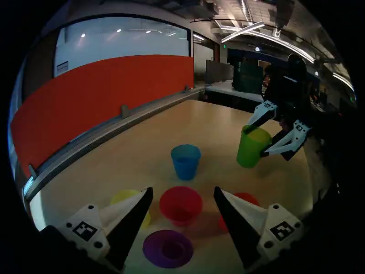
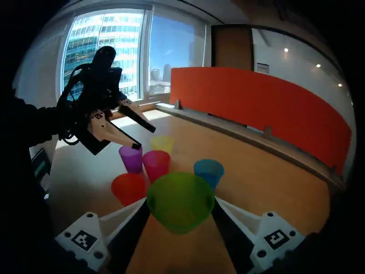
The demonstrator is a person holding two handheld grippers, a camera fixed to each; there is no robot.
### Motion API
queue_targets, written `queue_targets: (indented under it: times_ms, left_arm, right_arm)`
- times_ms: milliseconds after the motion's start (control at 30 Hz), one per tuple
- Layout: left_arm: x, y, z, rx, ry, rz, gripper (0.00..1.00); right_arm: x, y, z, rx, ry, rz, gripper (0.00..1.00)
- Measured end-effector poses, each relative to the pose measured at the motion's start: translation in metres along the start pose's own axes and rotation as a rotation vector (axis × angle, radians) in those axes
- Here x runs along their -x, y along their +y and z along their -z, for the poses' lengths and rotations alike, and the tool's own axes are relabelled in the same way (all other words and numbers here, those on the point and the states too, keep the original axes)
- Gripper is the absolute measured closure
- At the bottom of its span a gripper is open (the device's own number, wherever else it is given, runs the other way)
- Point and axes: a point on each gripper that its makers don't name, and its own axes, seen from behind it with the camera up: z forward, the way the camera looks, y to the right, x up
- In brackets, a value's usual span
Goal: Pour water
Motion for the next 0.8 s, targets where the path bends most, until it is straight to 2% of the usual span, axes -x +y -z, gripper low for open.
queue_targets:
  times_ms: [500,800]
  left_arm:
    - [-0.005,0.008,-0.012,0.01,-0.023,-0.007,0.01]
    - [-0.003,0.01,-0.022,0.01,-0.072,-0.015,0.01]
  right_arm:
    - [-0.031,0.008,0.021,0.044,0.12,-0.022,0.07]
    - [-0.047,0.013,0.035,0.064,0.175,-0.021,0.07]
